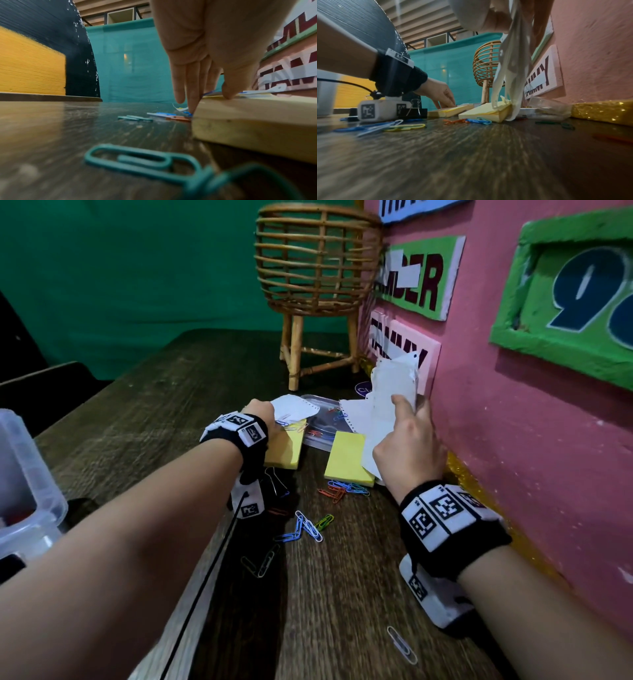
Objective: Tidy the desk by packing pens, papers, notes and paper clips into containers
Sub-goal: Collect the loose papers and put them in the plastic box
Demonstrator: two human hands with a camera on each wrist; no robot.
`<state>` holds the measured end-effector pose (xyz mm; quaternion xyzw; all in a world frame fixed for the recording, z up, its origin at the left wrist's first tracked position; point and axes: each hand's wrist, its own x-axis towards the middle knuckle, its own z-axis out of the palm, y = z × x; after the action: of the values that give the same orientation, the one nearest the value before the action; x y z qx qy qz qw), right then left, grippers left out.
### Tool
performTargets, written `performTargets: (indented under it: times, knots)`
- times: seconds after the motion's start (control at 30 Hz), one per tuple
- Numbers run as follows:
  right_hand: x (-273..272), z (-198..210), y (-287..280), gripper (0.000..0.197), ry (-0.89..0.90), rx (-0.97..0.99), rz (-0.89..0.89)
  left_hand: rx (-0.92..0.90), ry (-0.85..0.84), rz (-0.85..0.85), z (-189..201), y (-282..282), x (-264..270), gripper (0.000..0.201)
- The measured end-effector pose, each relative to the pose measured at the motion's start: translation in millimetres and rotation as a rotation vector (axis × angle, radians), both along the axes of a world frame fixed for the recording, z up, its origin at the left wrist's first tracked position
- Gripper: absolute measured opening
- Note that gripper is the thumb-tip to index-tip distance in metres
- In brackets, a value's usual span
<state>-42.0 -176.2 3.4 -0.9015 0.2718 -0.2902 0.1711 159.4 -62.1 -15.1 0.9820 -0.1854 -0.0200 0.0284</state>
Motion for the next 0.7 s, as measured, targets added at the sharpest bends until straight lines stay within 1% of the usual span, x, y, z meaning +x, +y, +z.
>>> performTargets:
  times: [0.1, 0.17, 0.23, 0.33, 0.43, 0.5, 0.57, 0.63, 0.7]
  knots:
    - [0, 0, 0, 0.057, -0.002, 0.022, -0.005, 0.019, -0.049, -0.005, 3, 2, -4, 0.028]
    - [0, 0, 1, 0.057, -0.006, 0.021, -0.003, 0.012, -0.058, -0.005, 4, 3, -6, 0.026]
    - [-1, 0, 1, 0.056, -0.015, 0.026, -0.005, -0.005, -0.058, -0.046, 5, 4, -11, 0.024]
    - [-1, 0, 2, 0.055, -0.021, 0.030, -0.004, -0.022, -0.068, -0.152, 7, 8, -26, 0.021]
    - [-1, 0, 2, 0.055, -0.030, 0.030, -0.004, -0.043, 0.008, -0.320, 12, 9, -37, 0.017]
    - [0, -1, 2, 0.054, -0.032, 0.028, -0.005, -0.094, 0.040, -0.351, 19, 8, -39, 0.021]
    - [0, -1, 2, 0.055, -0.038, 0.022, 0.001, -0.126, 0.001, -0.377, 23, 2, -35, 0.025]
    - [1, -1, 2, 0.055, -0.044, 0.015, 0.009, -0.099, -0.050, -0.397, 17, -9, -28, 0.030]
    - [1, -1, 1, 0.056, -0.043, 0.014, 0.010, -0.023, -0.055, -0.413, 6, -24, -22, 0.040]
